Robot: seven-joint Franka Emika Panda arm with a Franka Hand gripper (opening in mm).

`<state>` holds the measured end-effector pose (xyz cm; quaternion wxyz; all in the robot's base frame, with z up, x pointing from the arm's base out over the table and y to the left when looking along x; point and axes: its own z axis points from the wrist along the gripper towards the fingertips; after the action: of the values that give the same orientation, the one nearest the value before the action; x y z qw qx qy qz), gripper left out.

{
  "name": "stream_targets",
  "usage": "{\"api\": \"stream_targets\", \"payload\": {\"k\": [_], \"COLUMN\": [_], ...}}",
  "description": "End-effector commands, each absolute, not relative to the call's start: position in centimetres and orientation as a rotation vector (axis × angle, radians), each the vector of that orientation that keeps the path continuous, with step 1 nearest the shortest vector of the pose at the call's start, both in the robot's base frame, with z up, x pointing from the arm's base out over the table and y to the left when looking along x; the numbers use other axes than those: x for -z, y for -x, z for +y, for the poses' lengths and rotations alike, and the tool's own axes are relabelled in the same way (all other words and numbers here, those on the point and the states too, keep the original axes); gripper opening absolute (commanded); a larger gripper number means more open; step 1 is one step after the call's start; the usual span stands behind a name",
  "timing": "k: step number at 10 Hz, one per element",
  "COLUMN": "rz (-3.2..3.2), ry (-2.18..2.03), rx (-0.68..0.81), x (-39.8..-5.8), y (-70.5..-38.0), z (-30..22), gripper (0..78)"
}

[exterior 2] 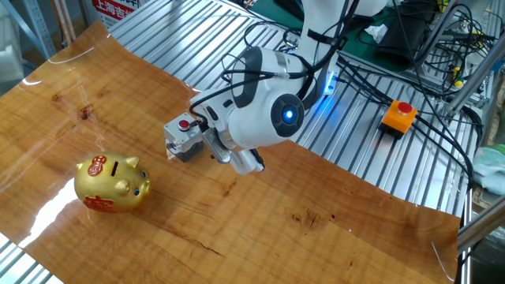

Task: Drop coins into a piggy bank

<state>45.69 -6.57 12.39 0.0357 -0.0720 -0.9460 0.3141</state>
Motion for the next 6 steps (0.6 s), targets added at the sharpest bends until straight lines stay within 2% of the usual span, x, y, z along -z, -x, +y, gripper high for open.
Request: {"api": "stream_targets", "payload": {"k": [1,6], "rz": [-2.921,-2.917], "ry": [0.160,0.131], "rx": [-0.966,-0.954], "x": [-12.30,-12.41], "y": [-46.04,-46.26], "z": [-7.00,-6.92], "gripper": [77.4,77.4]}}
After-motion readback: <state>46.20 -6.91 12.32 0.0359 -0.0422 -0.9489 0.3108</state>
